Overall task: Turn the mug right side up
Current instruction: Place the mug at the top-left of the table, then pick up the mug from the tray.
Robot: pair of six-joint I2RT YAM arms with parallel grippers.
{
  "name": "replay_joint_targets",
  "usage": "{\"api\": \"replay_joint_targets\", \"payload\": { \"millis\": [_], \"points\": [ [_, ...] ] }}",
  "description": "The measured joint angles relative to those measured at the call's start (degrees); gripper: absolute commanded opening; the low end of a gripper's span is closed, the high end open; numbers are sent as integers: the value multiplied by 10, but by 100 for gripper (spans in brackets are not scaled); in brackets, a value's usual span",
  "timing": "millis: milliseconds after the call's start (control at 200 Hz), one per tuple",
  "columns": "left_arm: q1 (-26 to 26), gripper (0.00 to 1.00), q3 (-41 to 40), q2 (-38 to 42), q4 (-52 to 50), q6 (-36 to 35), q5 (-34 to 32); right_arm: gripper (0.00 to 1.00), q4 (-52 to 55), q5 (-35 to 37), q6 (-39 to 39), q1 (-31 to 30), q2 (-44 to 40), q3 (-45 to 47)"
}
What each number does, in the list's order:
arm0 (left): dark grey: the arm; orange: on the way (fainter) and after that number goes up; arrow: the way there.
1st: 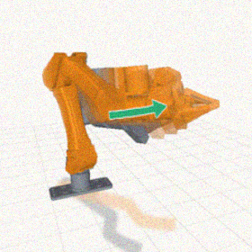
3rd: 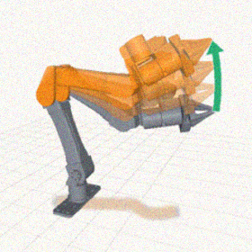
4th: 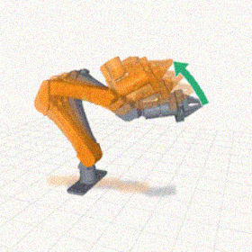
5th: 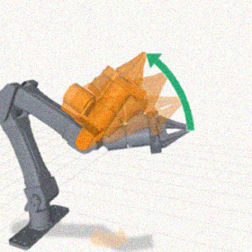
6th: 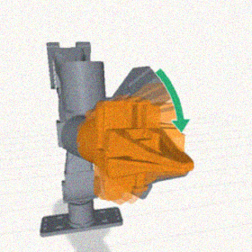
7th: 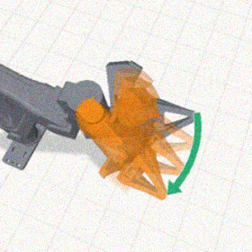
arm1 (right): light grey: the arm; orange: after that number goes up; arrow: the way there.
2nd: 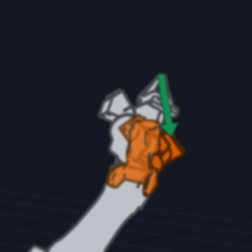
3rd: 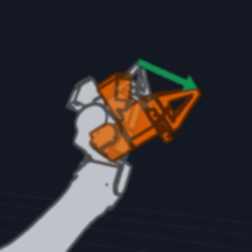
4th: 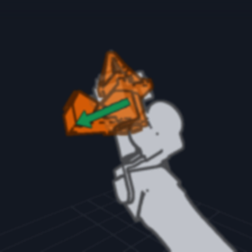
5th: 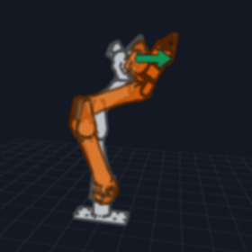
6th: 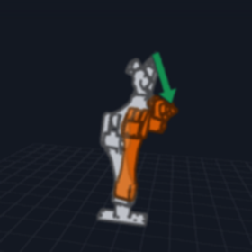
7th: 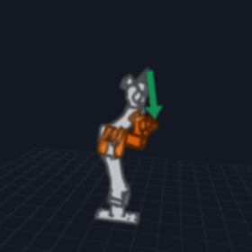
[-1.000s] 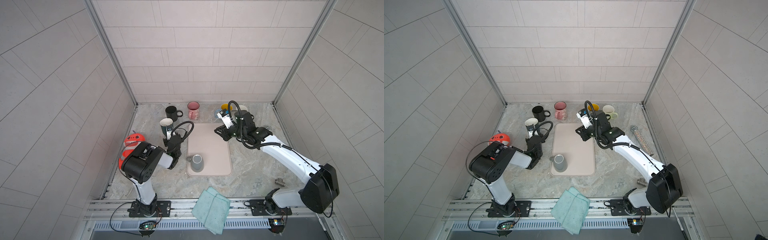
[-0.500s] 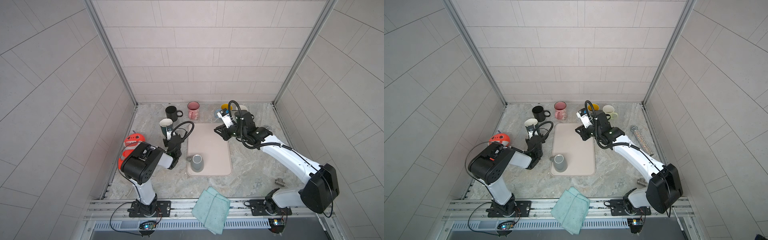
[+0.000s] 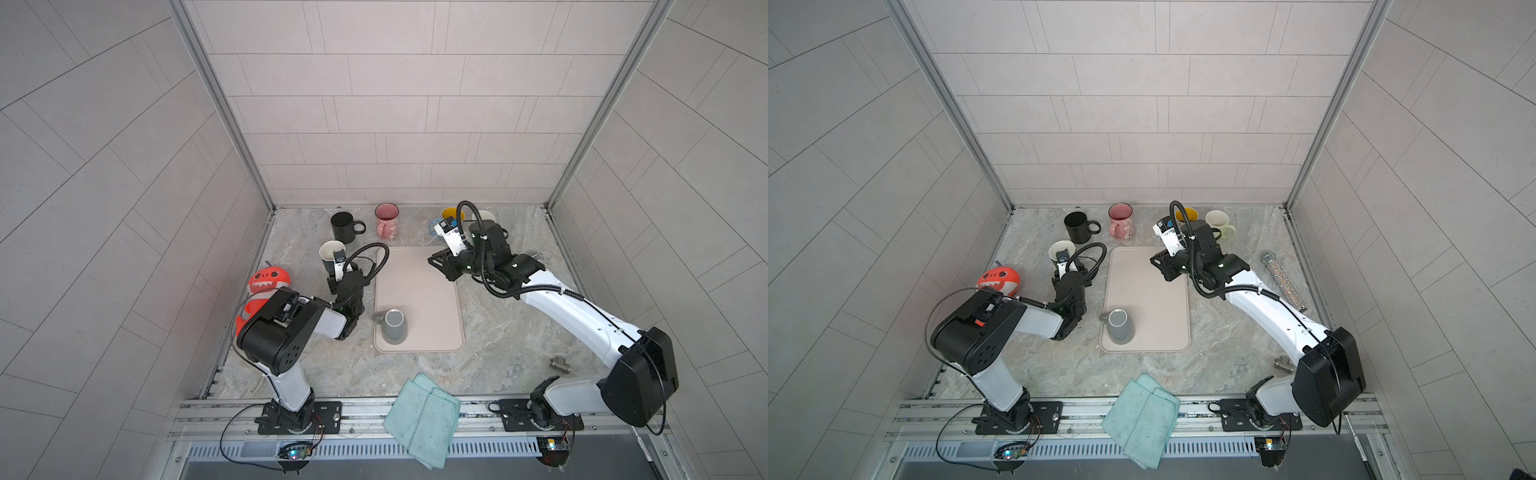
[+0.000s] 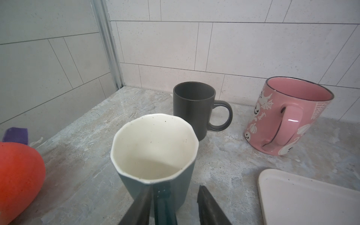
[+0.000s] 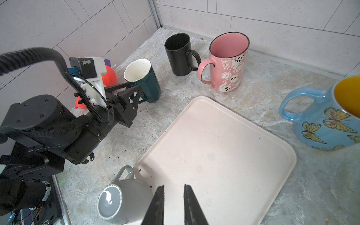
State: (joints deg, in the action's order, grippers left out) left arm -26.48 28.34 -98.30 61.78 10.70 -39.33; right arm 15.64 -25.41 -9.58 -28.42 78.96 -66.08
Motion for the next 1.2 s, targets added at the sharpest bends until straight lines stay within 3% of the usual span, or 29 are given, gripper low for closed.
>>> {"api": "replay_joint_targets", "payload": {
  "millis": [315, 605, 956, 1201],
  "points": [
    [-5, 60, -6, 34, -26, 5, -6, 20, 0, 0, -3, 0, -5, 0],
    [-15, 62, -15, 76, -81, 18, -5, 20, -2, 0, -5, 0, -21, 1],
    [-46, 62, -38, 286, -288, 88, -6, 20, -18, -5, -16, 0, -42, 31],
    [-64, 57, 14, 490, -582, 146, 19, 21, -21, -9, -28, -2, -73, 42]
  ]
}}
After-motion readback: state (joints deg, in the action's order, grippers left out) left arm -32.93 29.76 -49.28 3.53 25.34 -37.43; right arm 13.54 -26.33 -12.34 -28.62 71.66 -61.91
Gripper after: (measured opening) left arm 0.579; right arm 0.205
